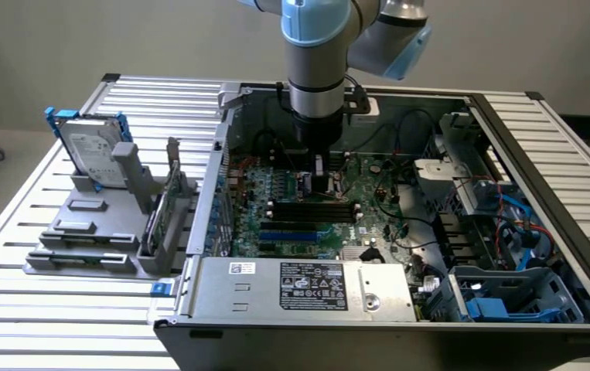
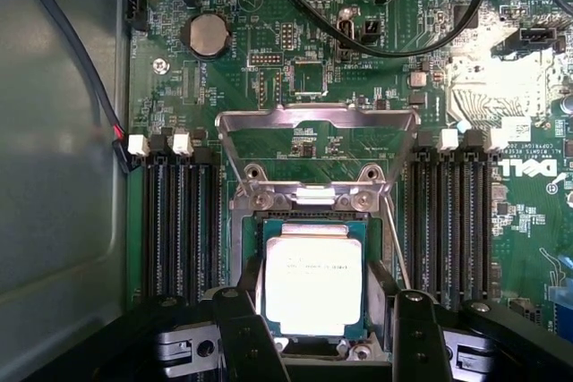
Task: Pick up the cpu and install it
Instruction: 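Place the cpu into insertion slot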
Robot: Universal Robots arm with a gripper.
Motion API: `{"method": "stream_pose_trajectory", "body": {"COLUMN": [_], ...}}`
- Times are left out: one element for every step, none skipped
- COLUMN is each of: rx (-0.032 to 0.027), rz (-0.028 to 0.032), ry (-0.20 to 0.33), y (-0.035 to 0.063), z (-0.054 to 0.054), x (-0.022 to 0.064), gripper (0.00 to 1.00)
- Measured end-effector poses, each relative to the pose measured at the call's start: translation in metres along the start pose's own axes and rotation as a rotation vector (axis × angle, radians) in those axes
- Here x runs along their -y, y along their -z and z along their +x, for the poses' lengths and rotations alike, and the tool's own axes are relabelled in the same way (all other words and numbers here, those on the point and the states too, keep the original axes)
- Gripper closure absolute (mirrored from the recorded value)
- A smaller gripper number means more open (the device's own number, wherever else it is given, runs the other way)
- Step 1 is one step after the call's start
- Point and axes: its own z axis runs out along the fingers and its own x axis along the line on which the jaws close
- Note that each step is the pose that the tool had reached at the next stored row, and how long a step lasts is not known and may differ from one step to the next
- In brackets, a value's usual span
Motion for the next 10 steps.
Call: {"method": "stream_pose_trajectory", "body": {"rx": [0.0001,0.0003,0.0008,0.0018,0.0043,0.0071,0.009,0.0104,0.0119,0.013], "rz": [0.0004,0.0008,0.0013,0.0018,0.0025,0.0037,0.0048,0.0055,0.0063,0.0067], "ry": [0.0,0.0,0.0,0.0,0.0,0.001,0.001,0.001,0.001,0.001], "y": [0.0,0.0,-0.0001,-0.0001,-0.0002,-0.0003,-0.0003,-0.0004,-0.0005,-0.0005], "z": [0.0002,0.0004,0.0007,0.0013,0.002,0.0027,0.0029,0.003,0.003,0.0029], "x": [0.0,0.0,0.0,0.0,0.0,-0.0001,-0.0002,-0.0002,-0.0002,-0.0001], "gripper": [0.45,0.45,0.45,0.45,0.45,0.45,0.45,0.45,0.45,0.45]}}
